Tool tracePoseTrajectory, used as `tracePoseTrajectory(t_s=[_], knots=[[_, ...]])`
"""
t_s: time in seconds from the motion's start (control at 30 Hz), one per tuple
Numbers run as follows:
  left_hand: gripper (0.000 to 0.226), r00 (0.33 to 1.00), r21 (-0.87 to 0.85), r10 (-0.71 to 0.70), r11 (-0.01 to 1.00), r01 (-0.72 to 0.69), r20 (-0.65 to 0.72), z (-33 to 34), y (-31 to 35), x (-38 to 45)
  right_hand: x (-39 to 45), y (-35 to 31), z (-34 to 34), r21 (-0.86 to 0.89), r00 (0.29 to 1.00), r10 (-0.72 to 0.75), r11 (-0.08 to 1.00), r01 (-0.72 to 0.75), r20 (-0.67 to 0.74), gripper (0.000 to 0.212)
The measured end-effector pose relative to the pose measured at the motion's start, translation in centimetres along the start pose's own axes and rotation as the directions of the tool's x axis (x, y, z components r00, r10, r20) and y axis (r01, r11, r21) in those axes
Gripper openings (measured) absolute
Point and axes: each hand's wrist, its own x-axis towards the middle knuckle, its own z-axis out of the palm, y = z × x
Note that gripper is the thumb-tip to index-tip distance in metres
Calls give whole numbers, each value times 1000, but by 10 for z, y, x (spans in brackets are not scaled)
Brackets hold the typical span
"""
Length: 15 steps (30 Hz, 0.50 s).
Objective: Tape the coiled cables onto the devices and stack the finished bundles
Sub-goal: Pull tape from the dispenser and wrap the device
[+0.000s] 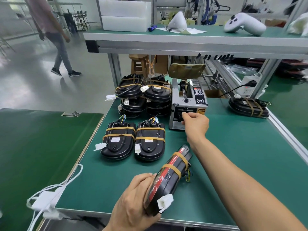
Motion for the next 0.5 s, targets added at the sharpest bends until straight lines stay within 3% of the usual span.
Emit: tracePoseTrajectory(t_s=[0.23, 0.5], knots=[[61, 1000, 13, -12, 1000, 12, -20, -1, 4, 1, 3, -7, 9, -174, 998, -12, 985, 2, -54, 13], [61, 1000, 19, -6, 1000, 6, -13, -2, 3, 1, 1, -9, 11, -212, 995, -10, 977, -11, -98, 13]])
